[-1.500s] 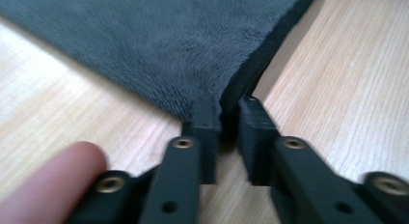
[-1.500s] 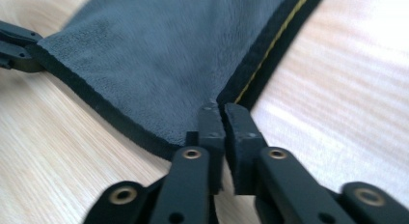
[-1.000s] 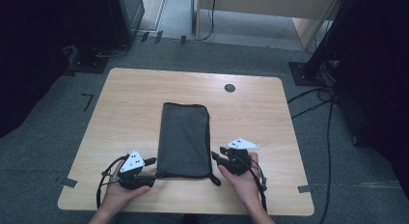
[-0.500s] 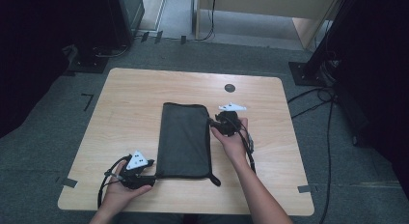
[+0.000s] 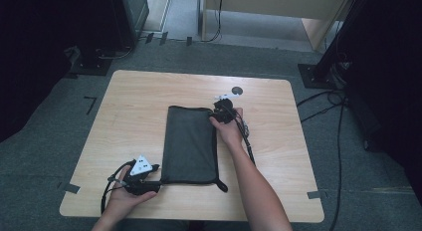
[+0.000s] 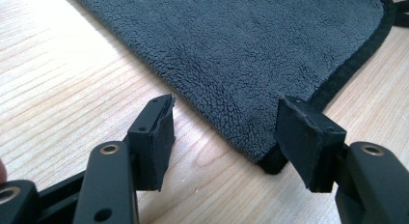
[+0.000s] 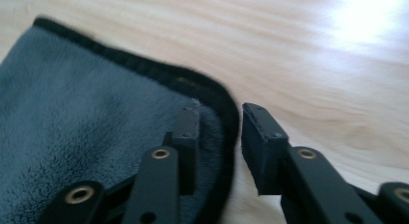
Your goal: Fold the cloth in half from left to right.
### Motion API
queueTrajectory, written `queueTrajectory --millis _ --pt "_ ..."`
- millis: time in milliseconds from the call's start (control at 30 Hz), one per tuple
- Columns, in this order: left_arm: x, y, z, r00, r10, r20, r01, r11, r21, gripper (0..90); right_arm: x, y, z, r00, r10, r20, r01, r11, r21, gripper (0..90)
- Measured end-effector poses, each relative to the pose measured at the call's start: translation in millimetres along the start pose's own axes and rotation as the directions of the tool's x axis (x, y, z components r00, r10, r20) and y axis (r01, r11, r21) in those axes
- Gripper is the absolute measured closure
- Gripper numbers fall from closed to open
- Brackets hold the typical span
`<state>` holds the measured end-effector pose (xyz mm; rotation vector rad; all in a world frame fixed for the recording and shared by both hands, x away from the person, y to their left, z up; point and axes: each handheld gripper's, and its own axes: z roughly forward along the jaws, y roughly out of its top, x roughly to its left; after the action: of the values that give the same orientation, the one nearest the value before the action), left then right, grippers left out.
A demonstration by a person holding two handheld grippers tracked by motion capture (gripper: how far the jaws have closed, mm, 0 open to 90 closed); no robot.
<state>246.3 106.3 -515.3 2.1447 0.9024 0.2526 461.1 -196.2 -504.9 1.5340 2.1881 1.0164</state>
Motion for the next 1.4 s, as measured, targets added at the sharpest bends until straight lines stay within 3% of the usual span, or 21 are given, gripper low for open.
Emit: queueTrajectory --millis 33,133,167,267,400,433,467,567,767,867,933,1000,1033,1067,1133,1300,1400 --pt "0.1 0.0 0.0 1.0 0.0 0.001 0.0 1.0 0.0 38.8 2.0 -0.1 2.7 0.9994 -0.031 0.019 0.031 1.0 0.003 82.8" --pt "0.2 0.0 0.0 1.0 0.001 0.0 -0.001 1.0 0.0 38.9 2.1 2.4 2.8 0.9985 -0.051 0.022 0.051 0.999 -0.003 84.3" --pt "0.1 0.0 0.0 1.0 0.0 0.0 0.0 1.0 0.0 38.8 0.9 5.7 1.4 0.998 -0.053 0.034 0.054 0.998 -0.031 84.0" --pt "-0.1 0.0 0.1 1.0 0.0 -0.002 0.0 1.0 0.0 38.8 -2.8 10.0 -0.1 0.9992 -0.032 0.025 0.033 0.998 -0.045 82.9" --pt "-0.1 0.0 0.0 1.0 0.001 -0.001 -0.001 1.0 0.0 38.8 -6.2 11.9 4.3 0.9959 -0.047 0.078 0.05 0.998 -0.045 70.9" --pt "-0.2 -0.1 0.0 1.0 -0.001 -0.001 0.001 1.0 -0.001 38.8 -10.8 11.5 4.1 0.9962 -0.022 0.085 0.027 0.998 -0.051 65.5" --pt "-0.2 -0.1 0.0 1.0 -0.001 -0.001 0.001 1.0 -0.001 38.8 -10.8 11.5 4.1 0.9962 -0.022 0.085 0.027 0.998 -0.051 65.5" --pt "0.1 0.0 0.1 1.0 -0.002 0.001 0.002 1.0 -0.001 38.8 -17.2 9.4 -0.1 0.9977 0.039 0.055 -0.035 0.997 -0.07 66.2" --pt "0.4 0.6 -0.8 0.9999 -0.007 0.011 0.007 1.0 -0.003 38.5 -17.4 2.2 -8.8 0.9993 0.019 0.031 -0.017 0.997 -0.078 64.7" --pt "0.6 3.5 -5.9 0.9999 -0.002 0.015 0.003 0.9992 -0.041 37.1 -18.9 -0.5 -13.1 0.9999 0.009 0.01 -0.008 0.996 -0.086 63.7" --pt "4.1 8.0 -6.2 0.9996 -0.022 0.019 0.023 0.9982 -0.056 35.8 -19.9 -0.5 -13.3 1.0 0.007 0.004 -0.006 0.996 -0.085 63.0" --pt "10.9 15.3 -3.0 0.999 -0.044 -0.003 0.043 0.9969 -0.065 35.0 -21.9 0.3 -13.3 1.0 -0.001 0.003 0.001 0.997 -0.077 61.4" --pt "19.4 23.9 0.8 0.9962 -0.085 -0.022 0.083 0.9933 -0.08 34.3 -24.1 0.9 -12.9 1.0 0.002 0.001 -0.002 0.997 -0.073 60.3" --pt "19.4 23.9 0.8 0.9962 -0.085 -0.022 0.083 0.9933 -0.08 34.3 -24.1 0.9 -12.9 1.0 0.002 0.001 -0.002 0.997 -0.073 60.3" --pt "27.9 32.5 4.0 0.9906 -0.133 -0.034 0.129 0.9865 -0.101 34.3 -26.0 0.7 -12.5 1.0 0.001 -0.007 -0.002 0.997 -0.074 59.7" --pt "43.5 51.3 12.2 0.9829 -0.164 -0.085 0.153 0.9809 -0.12 34.1 -24.3 -1.0 -11.4 0.9998 -0.016 -0.01 0.015 0.998 -0.062 54.8" --pt "54.9 66.1 21.0 0.9743 -0.184 -0.13 0.168 0.9776 -0.127 34.1 -22.2 -1.0 -10.7 0.9997 -0.021 -0.014 0.02 0.998 -0.064 52.5"
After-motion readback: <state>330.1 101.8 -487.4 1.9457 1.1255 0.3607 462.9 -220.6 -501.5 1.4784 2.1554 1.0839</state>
